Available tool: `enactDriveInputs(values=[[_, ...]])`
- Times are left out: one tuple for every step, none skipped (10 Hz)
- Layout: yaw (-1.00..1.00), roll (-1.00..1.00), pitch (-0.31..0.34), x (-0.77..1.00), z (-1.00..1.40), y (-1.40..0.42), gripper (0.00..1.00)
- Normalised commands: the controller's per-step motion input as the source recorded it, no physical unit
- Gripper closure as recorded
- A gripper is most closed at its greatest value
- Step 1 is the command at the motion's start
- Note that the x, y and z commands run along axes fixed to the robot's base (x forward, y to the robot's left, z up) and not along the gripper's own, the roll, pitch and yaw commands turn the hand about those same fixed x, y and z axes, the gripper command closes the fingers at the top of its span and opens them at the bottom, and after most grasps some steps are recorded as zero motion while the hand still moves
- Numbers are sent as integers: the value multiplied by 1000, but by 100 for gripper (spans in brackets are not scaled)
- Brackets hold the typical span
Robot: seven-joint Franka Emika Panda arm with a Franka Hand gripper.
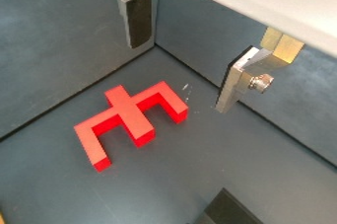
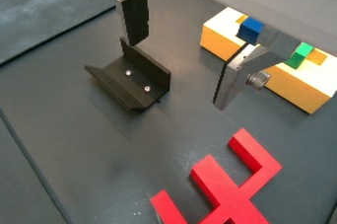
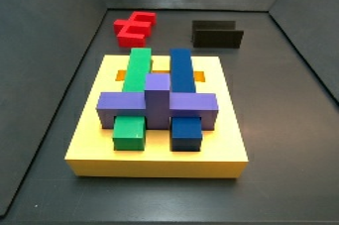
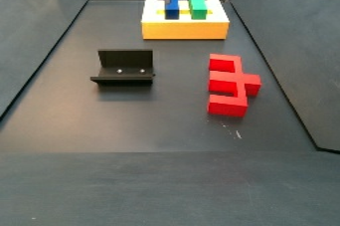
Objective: Pick up the red object. Move up. Place the red object on the fixture. Regrasp the red object. Move to above the board. Insert the red object.
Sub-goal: Pick up the red object.
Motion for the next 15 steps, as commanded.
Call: enactDriveInputs(values=[[0,0,0,-20,-3,6,0],[-6,-16,-10,-17,-49,20,0],[-300,-51,-21,0,-123,6,0],[-406,-86,-39,0,-106,31,0],[-471,-106,-44,0,-74,57,0],[-517,-114,-60,-63,-40,94,0],[-531,-103,-63,-86,-29,103,0],[-540,-91,-73,-114,-3,149,0],[-603,-73,-76,-94,-20,157,0],[-614,-66,-79,-123,-29,166,0],[-620,-64,-77,-143,-37,157,0],[-626,-54,-71,-160,-46,146,0],[-623,-49,-73,-189,-74,151,0],[-626,-31,-70,-197,-94,117,0],[-629,-34,-73,-211,-100,109,0]])
